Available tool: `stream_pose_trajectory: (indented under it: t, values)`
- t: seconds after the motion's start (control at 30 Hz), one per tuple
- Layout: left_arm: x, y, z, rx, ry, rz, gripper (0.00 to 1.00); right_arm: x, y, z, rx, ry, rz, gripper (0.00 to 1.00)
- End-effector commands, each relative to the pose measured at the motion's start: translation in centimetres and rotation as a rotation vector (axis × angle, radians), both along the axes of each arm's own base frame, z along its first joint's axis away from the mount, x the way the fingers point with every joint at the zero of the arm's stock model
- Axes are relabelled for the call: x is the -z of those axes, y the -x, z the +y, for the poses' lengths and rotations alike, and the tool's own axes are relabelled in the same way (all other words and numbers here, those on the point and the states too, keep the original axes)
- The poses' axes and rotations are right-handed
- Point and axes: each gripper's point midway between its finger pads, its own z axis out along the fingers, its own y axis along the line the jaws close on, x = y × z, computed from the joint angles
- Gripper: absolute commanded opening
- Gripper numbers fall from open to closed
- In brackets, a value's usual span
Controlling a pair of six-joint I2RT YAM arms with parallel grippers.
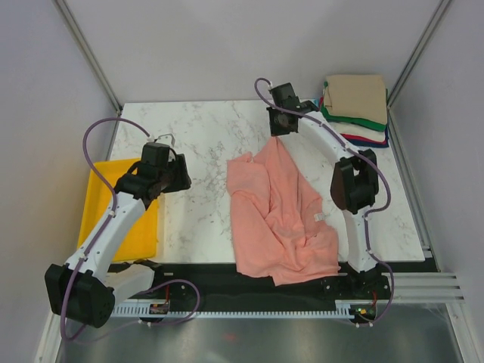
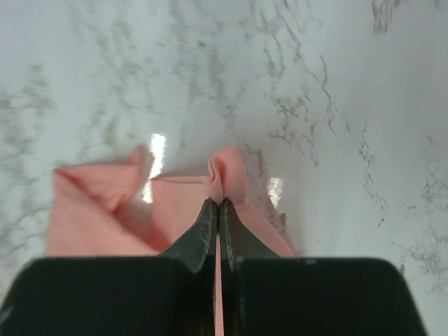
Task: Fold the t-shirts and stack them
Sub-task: Flatten the tshirt out
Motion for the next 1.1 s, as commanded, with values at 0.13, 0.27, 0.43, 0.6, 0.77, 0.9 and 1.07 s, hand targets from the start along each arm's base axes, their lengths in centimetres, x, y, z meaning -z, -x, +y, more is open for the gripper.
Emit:
stream_pose_trajectory:
  t: [0.13,0.27,0.43,0.6,0.77,0.9,1.07]
  values:
    - [-0.8,-0.5,0.7,-0.006,-0.041,-0.042,0.60,-28.8,9.9,2.8,-0.119,-0.168,-0.514,0.00]
    - [-1.7,-0.3,1.5,-0.050,-0.052,-0.079,0.60,-31.4,16.8,-2.1,-0.041,-0.197,-0.601,0.00]
    - [-2.4,-0.4,0.5,-0.047,0.016,-0.098,0.61,-21.9,22.1,-12.9,0.311,0.004,-0.567,0.00]
    - [-2.9,-2.3,-2.1,-0.033,0.139,-0.072,0.60,-11.5,24.5,-16.3,0.462,0.062,-0.350,0.00]
    - [-4.0,-6.1,-5.6,-0.005,0.230,-0.074,0.60,-3.7,25.6,-14.3,0.421,0.018,-0.160,0.00]
    - [0.0,-10.8,-8.1,0.000,0.194,0.024,0.59,-1.4,25.8,-12.5,0.354,-0.031,-0.105,0.00]
    - [3.1,-17.0,-11.2,0.034,0.138,0.063,0.57,-1.7,25.6,-12.0,0.314,-0.041,-0.110,0.00]
